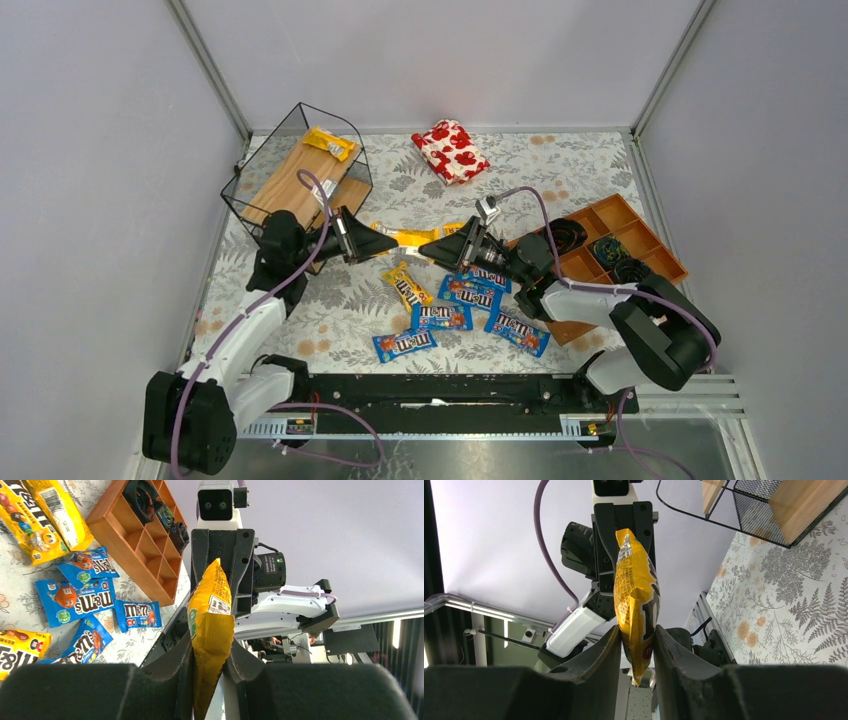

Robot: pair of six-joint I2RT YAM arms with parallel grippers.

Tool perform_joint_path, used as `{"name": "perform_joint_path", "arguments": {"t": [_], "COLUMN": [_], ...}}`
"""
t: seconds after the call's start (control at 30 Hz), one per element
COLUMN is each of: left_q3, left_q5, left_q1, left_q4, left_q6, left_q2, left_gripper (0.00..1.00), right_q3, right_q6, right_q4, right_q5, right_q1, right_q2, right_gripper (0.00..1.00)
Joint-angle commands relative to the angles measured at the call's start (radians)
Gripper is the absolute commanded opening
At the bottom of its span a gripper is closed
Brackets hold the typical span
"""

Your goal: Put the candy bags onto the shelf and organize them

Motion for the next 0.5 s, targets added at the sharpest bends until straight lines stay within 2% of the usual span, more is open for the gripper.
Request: {"name": "perform_joint_path", "arguments": {"t": [0.0,0.13,0.23,0.33,0.37,0.47], "left_q3": [0.073,0.13,0.197,0.289,0.343,0.478], "left_q5": [-0.011,-0.032,-0.063,-0.147,-0.202,-0.436], "left_q1": [0.007,0.01,0.015,0.024,0.025,0.027], "left_q4": [-0.082,-0.199,-0.353,-0.566,-0.632,-0.833], "left_q6": [0.083,0.171,0.282,0.44,0.492,0.625], "left_q2": [-0.009,-0.02,-0.022,-0.03,-0.038,-0.084], "left_gripper": [0.25,0.29,0.48,0.75,0.84,0.95], "right_q3": [0.055,0.062,0.075,0.103,0.114,0.152], "right_q6": [-0.003,-0.002,0.017,0.035,0.038,0.039], "right_q4": [0.073,0.092,0.12,0.146,0.148,0.154], "right_q5": [0.043,0.072,0.084,0.102,0.11,0.148], "right_q1": [0.017,0.026,0.029,0.036,0.039,0.051], "right_q2": [0.023,0.043,0.065,0.092,0.101,0.133], "right_gripper": [0.34,0.22,0.2,0.19,0.19,0.19]}}
